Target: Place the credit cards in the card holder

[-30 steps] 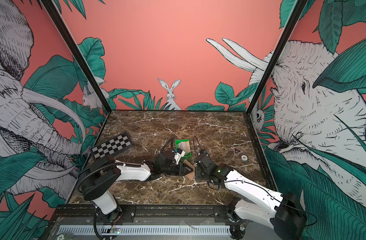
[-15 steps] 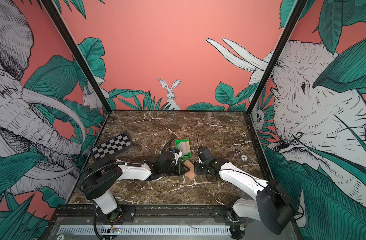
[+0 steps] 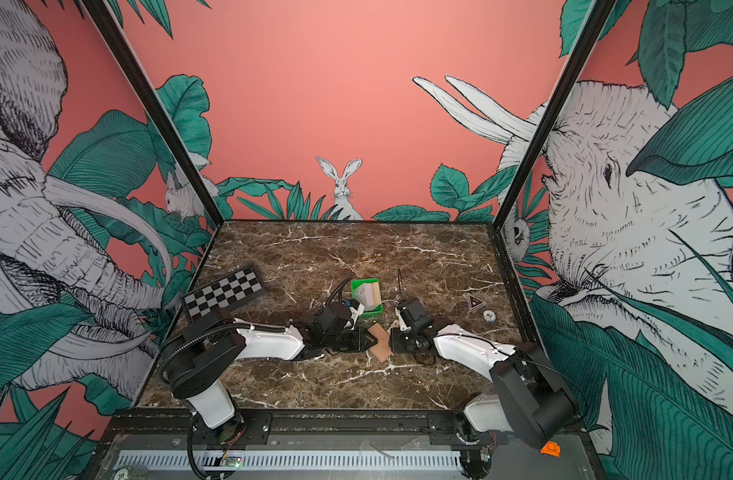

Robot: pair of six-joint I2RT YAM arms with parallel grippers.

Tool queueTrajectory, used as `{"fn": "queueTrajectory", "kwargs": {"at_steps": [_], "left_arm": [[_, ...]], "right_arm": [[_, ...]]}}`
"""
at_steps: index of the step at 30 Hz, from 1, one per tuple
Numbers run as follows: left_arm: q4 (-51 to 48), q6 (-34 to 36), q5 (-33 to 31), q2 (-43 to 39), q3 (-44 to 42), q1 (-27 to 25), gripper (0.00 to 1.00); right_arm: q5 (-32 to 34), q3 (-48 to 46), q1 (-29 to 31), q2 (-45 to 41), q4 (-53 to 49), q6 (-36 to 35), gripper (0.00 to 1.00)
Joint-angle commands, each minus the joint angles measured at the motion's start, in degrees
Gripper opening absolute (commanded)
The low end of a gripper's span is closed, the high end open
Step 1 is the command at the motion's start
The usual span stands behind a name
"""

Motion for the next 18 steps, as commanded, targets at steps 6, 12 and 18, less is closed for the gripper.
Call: {"fn": "queueTrajectory", "kwargs": {"at_steps": [6, 12, 18], "left_arm": [[-8.64, 4.00, -2.56, -0.31, 2.62, 1.06, 0.30], [-11.31, 5.50, -2.60, 0.04, 3.94, 1.53, 0.30], [-13.26, 6.23, -2.39, 0.65, 4.80, 1.55, 0.30]], "right_arm": [[-5.02, -5.24, 0.41, -2.43, 4.44, 3.89, 0.29], [-5.33, -6.58, 3.71, -5.26, 5.92, 7.79, 0.29], [-4.05, -6.25, 5.17, -6.37, 5.89, 9.32, 0.29]]}}
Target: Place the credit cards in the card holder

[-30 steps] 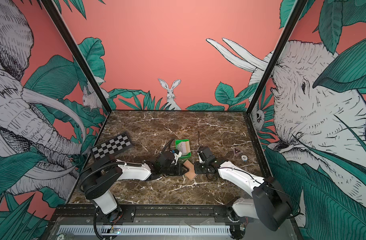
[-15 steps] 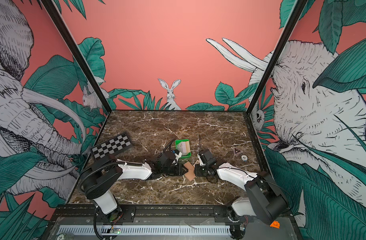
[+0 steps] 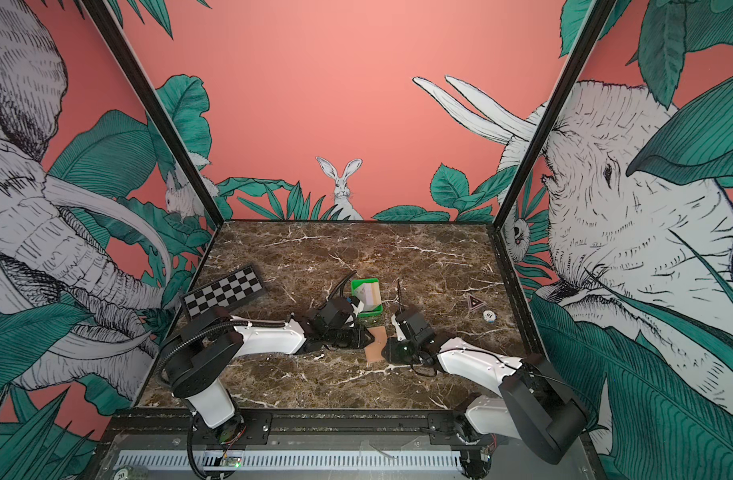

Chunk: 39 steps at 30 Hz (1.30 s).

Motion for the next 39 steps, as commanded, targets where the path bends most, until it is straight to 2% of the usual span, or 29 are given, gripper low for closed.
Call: {"fn": "queueTrajectory", "kwargs": {"at_steps": [1, 6, 20, 29, 39], "left_arm": [[-4.72, 1.43, -1.26, 0.79, 1.26, 0.27, 0.29], [-6.04, 1.75, -1.82, 1.05, 1.16, 0.30, 0.28], [-5.95, 1.69, -2.12, 1.13, 0.20, 0.30, 0.27], [-4.57, 1.14, -1.90, 1.10, -0.43, 0.30, 0.27], [-3.37, 0.72, -1.57, 1.27, -0.91, 0.25, 0.27]], "right_arm": [[0.80, 0.20, 0.43, -1.61, -0.56, 1.59, 0.29], [5.34, 2.32, 0.02, -4.12, -5.58, 1.19, 0.29], [4.22, 8.45, -6.55, -3.86, -14.30, -7.12, 0.29], [3.20, 10.92, -11.18, -0.88, -15.92, -10.65, 0.28], [0.71, 10.79, -13.01, 2.71, -13.36, -11.67, 0.18]]}}
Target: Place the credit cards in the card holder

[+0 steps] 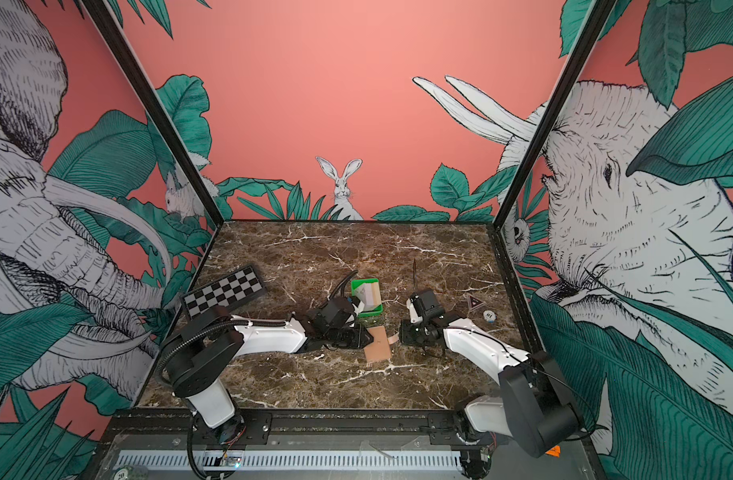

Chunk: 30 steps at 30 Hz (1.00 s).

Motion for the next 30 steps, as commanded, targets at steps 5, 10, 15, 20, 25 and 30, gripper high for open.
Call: {"fn": "queueTrajectory", "kwargs": {"at_steps": [5, 10, 15, 20, 25, 30], "left_arm": [[-1.80, -0.24, -0.85, 1.24, -1.40, 0.27, 0.27], [-1.09, -0.61, -0.33, 1.68, -1.51, 0.30, 0.27], [-1.08, -0.60, -0.59, 1.22, -1.98, 0.29, 0.27], [-1.10, -0.59, -0.63, 1.05, -2.14, 0.30, 0.27], [-0.99, -0.55, -0.59, 1.15, -2.07, 0.30, 0.26], [-1.01, -0.57, -0.49, 1.09, -2.01, 0.29, 0.26]], "right_arm": [[-1.45, 0.68, -0.39, 0.01, 1.57, -1.55, 0.15], [-1.78, 0.77, -0.45, 0.49, 1.70, -2.06, 0.13], [-1.91, 1.54, -0.40, 0.63, 1.14, -2.56, 0.11], [-1.29, 2.40, -0.40, 0.44, 0.34, -3.05, 0.13], [-1.54, 2.97, -0.38, 0.57, 0.15, -3.04, 0.14], [-2.50, 3.09, -0.38, 1.63, 0.41, -3.30, 0.13]]}}
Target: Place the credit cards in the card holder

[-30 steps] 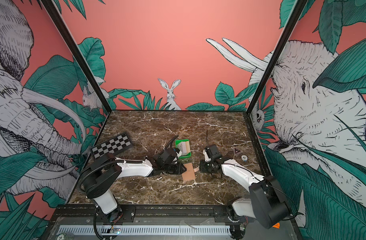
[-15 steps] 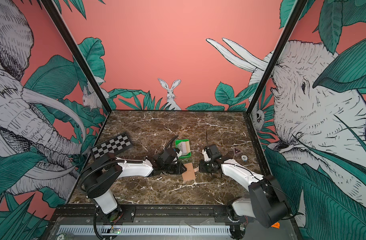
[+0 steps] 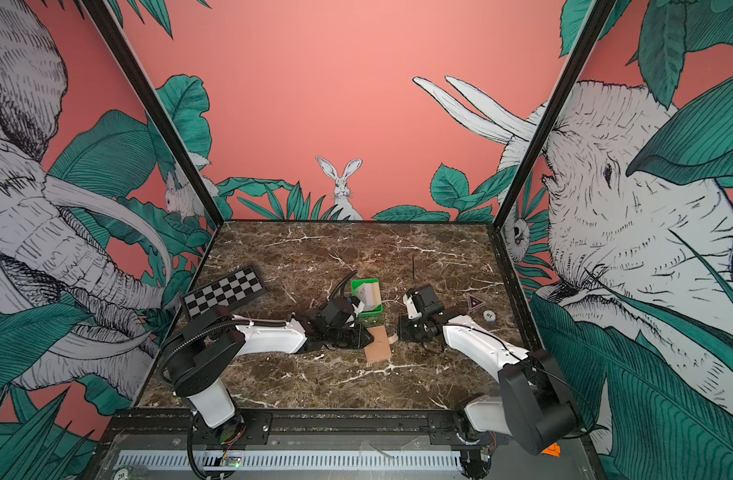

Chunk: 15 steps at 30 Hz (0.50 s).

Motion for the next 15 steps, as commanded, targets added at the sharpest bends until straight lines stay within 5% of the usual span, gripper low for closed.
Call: {"fn": "queueTrajectory", "kwargs": {"at_steps": [1, 10, 15], "left_arm": [[-2.45, -0.01, -0.78, 0.79, -1.60, 0.26, 0.26], [-2.44, 0.00, -0.70, 0.74, -1.54, 0.26, 0.26], [-2.44, 0.01, -0.70, 0.67, -1.59, 0.28, 0.26]], "right_arm": [[-0.74, 1.03, -0.14, 1.01, -0.12, -0.84, 0.13], [-1.30, 1.09, -0.15, 0.44, 0.10, -0.72, 0.08], [-1.86, 1.45, -0.13, -0.48, -0.56, -1.23, 0.14]]}}
